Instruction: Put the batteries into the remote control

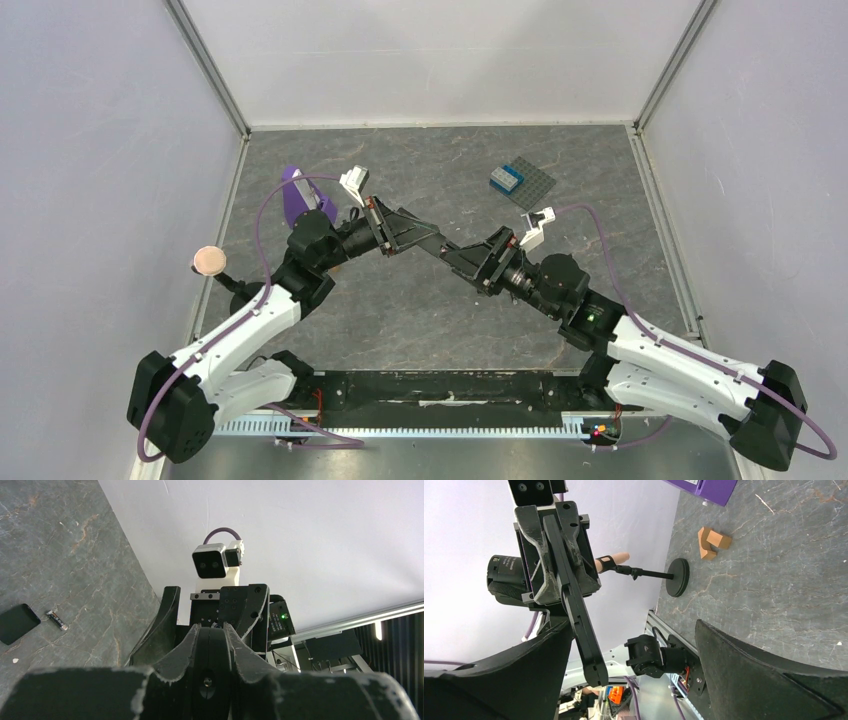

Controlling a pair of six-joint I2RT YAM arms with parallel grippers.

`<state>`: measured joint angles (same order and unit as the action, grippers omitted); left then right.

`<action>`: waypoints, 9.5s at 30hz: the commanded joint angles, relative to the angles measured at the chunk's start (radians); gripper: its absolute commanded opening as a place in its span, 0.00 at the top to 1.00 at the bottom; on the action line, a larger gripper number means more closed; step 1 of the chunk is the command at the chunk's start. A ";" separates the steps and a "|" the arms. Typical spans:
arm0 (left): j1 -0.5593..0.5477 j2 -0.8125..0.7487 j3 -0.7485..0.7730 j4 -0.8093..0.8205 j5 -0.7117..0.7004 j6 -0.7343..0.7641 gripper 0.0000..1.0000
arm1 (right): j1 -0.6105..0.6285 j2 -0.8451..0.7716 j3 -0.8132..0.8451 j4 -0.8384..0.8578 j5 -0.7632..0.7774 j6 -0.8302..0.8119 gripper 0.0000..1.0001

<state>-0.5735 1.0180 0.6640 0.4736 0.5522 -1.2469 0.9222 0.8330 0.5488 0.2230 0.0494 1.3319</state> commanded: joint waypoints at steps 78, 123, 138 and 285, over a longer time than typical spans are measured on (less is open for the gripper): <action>0.003 -0.118 -0.093 -0.195 0.292 0.690 0.98 | -0.304 0.400 0.090 -0.658 0.100 -0.834 0.56; 0.003 -0.189 -0.061 -0.384 0.107 0.731 0.98 | -0.296 -0.171 -0.077 0.079 -0.631 -0.882 1.00; -0.004 0.148 -0.146 0.049 0.148 0.255 0.98 | -0.250 0.015 0.223 -0.592 -0.378 -0.858 1.00; -0.181 0.162 -0.024 0.274 -0.221 -0.413 0.98 | -0.099 -0.545 -0.167 -0.007 0.106 -0.078 0.33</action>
<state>-0.7547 1.2098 0.6476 0.6895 0.3416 -1.6085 0.8227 0.3065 0.3927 0.1394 0.1513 1.2495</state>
